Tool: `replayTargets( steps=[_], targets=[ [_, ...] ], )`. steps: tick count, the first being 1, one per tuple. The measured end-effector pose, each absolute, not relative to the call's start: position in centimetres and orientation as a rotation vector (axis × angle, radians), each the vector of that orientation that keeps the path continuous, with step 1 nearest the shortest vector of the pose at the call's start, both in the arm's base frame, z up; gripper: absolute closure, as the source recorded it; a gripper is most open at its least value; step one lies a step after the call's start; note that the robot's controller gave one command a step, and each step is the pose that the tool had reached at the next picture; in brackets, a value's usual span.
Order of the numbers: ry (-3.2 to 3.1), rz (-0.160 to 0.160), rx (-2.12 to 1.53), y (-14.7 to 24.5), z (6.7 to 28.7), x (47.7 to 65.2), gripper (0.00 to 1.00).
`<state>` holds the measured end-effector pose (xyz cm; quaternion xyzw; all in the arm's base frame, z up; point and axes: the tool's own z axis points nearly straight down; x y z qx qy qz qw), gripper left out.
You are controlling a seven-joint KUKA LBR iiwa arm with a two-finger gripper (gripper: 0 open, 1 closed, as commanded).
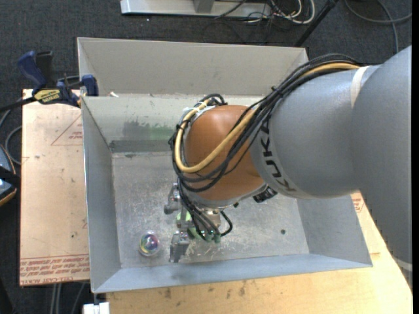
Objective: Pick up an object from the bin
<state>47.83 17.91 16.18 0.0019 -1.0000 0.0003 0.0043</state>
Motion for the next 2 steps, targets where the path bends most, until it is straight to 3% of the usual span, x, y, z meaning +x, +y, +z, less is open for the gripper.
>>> replayTargets(
  steps=[1, 2],
  targets=[
    [-3.124, 0.002, 0.309, 9.4, 8.3, 49.7, 0.00],
    [-3.098, -0.002, 0.552, 5.0, 8.1, 50.7, 0.00]
  ],
)
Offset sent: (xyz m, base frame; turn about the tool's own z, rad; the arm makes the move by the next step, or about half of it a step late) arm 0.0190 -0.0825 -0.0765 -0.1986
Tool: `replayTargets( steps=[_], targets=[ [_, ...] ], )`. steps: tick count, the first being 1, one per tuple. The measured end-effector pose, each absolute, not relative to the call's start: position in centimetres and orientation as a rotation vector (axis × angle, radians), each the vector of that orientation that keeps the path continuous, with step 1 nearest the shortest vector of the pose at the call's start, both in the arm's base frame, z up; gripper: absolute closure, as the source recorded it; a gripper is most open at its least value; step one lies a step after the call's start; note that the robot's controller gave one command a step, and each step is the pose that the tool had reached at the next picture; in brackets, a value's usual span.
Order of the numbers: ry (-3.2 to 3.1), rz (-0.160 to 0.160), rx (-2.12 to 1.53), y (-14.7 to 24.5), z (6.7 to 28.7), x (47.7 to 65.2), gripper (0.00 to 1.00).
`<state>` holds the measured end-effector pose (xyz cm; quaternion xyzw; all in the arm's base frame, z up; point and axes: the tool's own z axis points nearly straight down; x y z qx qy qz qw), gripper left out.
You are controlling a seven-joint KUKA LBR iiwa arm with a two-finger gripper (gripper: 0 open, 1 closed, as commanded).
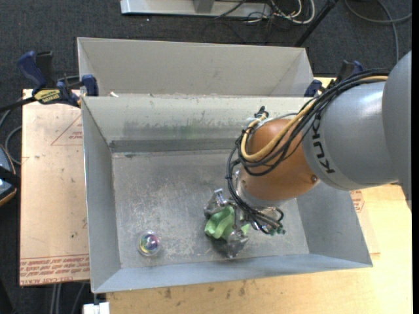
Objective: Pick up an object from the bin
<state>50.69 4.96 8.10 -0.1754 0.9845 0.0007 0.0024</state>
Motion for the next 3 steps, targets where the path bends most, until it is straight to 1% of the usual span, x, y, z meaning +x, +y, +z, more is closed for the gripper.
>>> replayTargets(
  steps=[1, 2, 3],
  targets=[
    [3.091, 0.002, -0.550, 5.0, 8.2, 50.7, 1.00],
    [3.064, 0.000, -0.640, 5.1, 19.8, 52.4, 1.00],
    [2.989, 0.000, -0.942, 6.4, 25.3, 53.0, 1.00]
  ],
)
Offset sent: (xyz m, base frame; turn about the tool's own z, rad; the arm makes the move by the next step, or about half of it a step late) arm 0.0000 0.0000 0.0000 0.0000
